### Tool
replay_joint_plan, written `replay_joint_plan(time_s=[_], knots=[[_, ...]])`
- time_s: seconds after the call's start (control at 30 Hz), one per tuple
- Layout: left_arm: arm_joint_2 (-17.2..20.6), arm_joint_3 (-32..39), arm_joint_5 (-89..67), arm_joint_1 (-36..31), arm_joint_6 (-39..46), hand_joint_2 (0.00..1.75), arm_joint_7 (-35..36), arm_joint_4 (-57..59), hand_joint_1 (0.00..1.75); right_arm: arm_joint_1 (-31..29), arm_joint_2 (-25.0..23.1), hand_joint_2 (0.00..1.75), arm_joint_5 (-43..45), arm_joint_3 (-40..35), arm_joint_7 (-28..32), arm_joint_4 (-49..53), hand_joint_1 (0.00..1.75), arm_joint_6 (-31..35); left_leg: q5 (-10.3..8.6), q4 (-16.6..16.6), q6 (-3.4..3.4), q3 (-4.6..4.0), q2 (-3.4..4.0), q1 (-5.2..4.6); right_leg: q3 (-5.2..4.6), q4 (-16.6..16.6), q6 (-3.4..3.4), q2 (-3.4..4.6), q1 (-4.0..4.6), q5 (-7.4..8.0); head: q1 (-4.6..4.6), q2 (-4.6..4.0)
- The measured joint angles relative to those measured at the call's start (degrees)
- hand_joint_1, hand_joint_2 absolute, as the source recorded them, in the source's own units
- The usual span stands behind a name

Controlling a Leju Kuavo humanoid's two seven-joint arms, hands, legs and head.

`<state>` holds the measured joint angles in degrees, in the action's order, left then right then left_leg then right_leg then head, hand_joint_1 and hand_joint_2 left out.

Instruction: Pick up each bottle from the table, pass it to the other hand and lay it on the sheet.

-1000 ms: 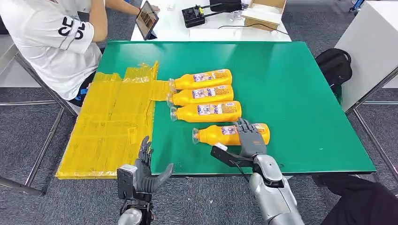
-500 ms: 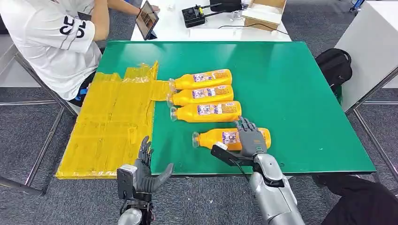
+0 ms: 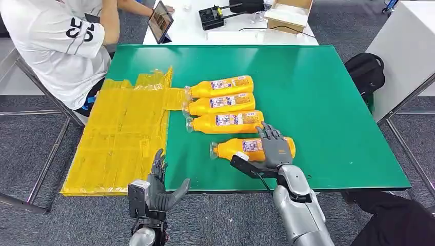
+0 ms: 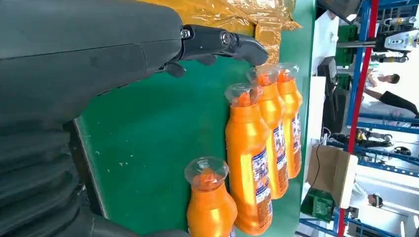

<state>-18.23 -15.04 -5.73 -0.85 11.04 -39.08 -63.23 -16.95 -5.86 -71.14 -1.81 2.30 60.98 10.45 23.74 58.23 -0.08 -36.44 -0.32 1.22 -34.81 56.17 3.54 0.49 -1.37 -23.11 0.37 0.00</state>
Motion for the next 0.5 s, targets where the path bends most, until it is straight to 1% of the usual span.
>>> replay_joint_plan(time_s=[0.2,0.4,0.5], knots=[[0.0,-0.5,0.5,-0.3,-0.1,1.75,0.0,0.5,0.0,-0.5,1.1,1.75,0.5,0.9,-1.0,-1.7,0.0,-0.3,0.0,0.0,0.0,-0.01,-0.01,-0.01,0.0,0.0,0.0,0.0,0.0,0.0,-0.02,0.0],[0.0,-1.0,1.0,-0.8,-0.3,1.75,-0.1,1.4,0.0,-2.1,2.5,1.75,0.9,3.3,-1.5,-6.1,0.0,-0.6,0.0,0.0,0.0,0.0,0.0,-0.01,0.0,0.0,0.01,0.0,0.0,0.01,-0.02,0.0],[0.0,-1.2,1.2,-1.2,-0.3,1.75,-0.3,2.0,0.0,-3.3,3.3,1.75,-1.1,4.2,-2.9,-8.8,0.0,0.1,0.0,0.0,0.0,0.01,0.02,-0.01,0.0,0.0,0.01,0.01,0.0,0.01,-0.04,0.0]])
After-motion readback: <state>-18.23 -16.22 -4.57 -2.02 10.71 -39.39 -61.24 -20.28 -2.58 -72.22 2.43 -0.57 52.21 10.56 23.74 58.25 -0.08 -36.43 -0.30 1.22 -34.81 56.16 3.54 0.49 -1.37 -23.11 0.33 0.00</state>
